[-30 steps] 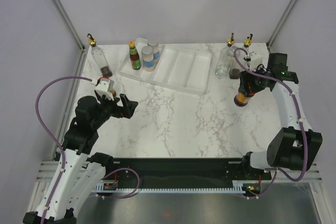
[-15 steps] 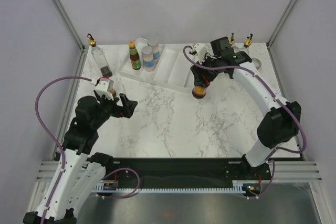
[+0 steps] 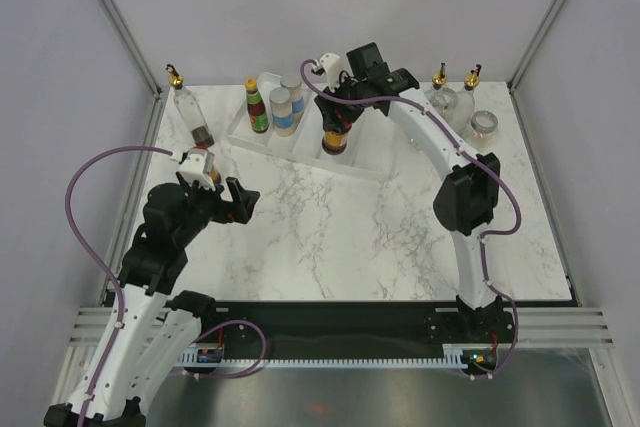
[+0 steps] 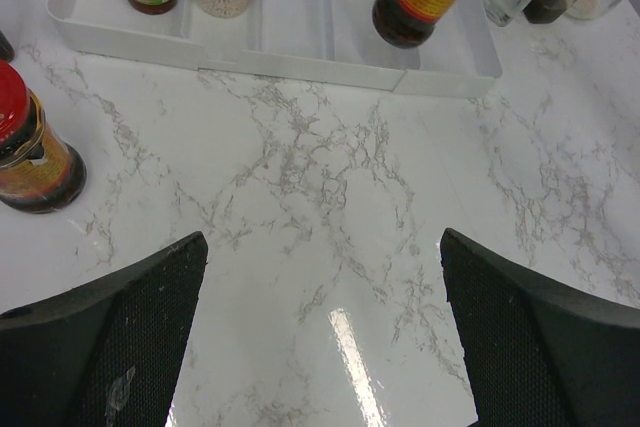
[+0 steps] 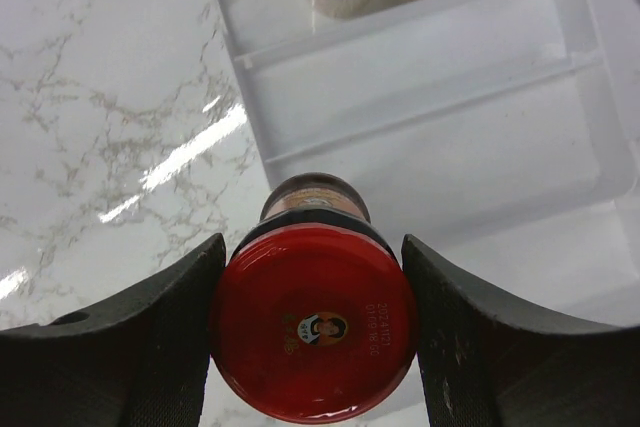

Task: Organize the condiment bottles
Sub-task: Place the bottle in the storage box.

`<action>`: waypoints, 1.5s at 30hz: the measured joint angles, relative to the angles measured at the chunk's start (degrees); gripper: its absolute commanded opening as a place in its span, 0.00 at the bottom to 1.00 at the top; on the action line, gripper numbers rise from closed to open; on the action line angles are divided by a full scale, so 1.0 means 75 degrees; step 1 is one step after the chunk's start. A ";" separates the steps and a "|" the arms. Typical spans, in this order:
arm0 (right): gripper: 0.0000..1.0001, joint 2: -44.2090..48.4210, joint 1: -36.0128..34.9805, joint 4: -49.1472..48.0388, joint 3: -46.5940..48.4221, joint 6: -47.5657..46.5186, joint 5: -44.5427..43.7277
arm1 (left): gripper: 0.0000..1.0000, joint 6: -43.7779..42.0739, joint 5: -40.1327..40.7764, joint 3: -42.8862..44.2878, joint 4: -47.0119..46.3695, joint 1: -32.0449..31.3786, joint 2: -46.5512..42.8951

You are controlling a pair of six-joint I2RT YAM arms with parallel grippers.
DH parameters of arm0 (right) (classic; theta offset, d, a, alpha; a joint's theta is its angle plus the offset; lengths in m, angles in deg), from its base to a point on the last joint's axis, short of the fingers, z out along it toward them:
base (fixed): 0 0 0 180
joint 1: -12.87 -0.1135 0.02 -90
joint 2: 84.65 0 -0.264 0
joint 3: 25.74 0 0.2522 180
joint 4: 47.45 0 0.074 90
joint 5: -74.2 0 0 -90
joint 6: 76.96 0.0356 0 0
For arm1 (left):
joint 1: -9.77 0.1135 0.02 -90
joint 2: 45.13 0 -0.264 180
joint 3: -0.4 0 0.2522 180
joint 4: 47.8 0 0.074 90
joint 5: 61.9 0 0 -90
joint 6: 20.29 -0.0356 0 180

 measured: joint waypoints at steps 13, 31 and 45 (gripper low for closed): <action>0.00 -0.1638 -0.0125 -0.1195 0.1970 0.0740 -0.0664 | 1.00 0.0000 0.0032 -0.0012 0.0000 0.0000 0.0000; 0.00 -0.2955 -0.0239 -0.2926 0.2605 0.1204 -0.1075 | 1.00 -0.0003 0.0038 -0.0050 0.0003 0.0000 0.0087; 0.02 -0.3509 -0.0312 -0.3751 0.2608 0.1049 -0.1396 | 1.00 -0.0009 0.0070 -0.0050 0.0003 0.0000 0.0119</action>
